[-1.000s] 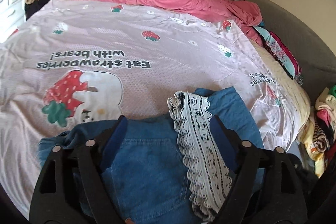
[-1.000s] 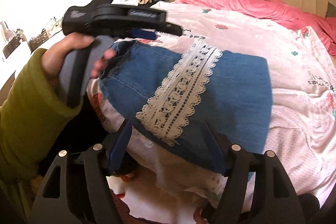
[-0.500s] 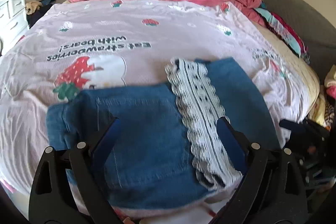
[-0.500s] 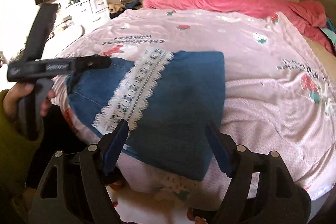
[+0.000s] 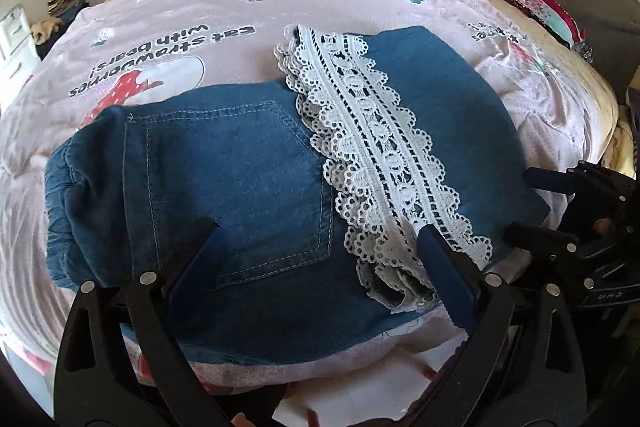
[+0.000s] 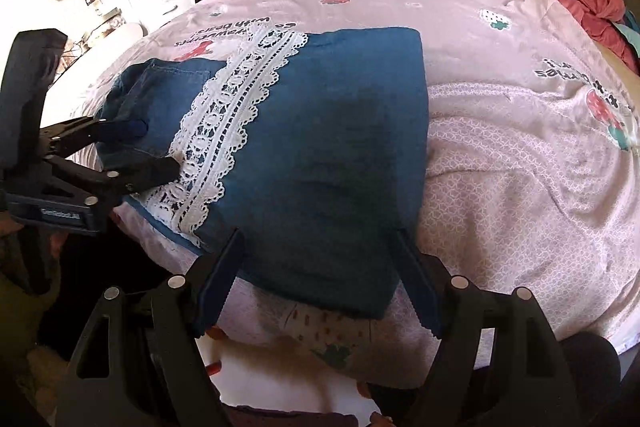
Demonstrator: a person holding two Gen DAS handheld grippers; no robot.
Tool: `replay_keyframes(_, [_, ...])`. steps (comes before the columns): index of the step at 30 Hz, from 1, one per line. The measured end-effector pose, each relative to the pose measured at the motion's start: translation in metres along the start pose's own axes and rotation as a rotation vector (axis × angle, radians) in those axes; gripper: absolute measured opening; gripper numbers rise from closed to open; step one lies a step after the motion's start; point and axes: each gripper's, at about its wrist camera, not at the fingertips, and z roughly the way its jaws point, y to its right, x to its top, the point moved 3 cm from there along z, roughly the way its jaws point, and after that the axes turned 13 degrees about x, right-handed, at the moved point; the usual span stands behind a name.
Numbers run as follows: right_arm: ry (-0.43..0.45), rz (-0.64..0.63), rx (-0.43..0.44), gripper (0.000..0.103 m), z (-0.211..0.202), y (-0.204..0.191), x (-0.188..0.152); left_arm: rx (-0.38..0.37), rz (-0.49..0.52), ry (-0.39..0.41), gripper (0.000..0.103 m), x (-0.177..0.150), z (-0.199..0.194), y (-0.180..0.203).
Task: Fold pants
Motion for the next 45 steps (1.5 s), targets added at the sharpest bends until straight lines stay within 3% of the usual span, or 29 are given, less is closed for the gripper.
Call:
replay_keyframes(9, [0.062,0.105,0.068,0.075,-0.025,0.009,0.01,-0.006,-0.044,0.036,0.092,0.002,-0.022,-0.018])
replay_keyframes(17, [0.07,0.047,0.065,0.075,-0.033,-0.005,0.037,0.05,-0.128,0.065,0.093,-0.002,-0.043,-0.061])
replay_keyframes(27, [0.045,-0.105,0.099,0.075,-0.011,-0.05,0.101,0.074,-0.237,0.037,0.093,-0.026,-0.045,-0.109])
replay_keyframes(38, [-0.11,-0.23,0.236,0.075,0.057,-0.111,0.157,0.03,-0.361,-0.014,0.093,-0.042,-0.029,-0.139])
replay_keyframes(45, [-0.21,-0.287,0.265,0.075,0.102,-0.134,0.166,-0.026,-0.403,-0.024,0.062,-0.046,-0.023,-0.142])
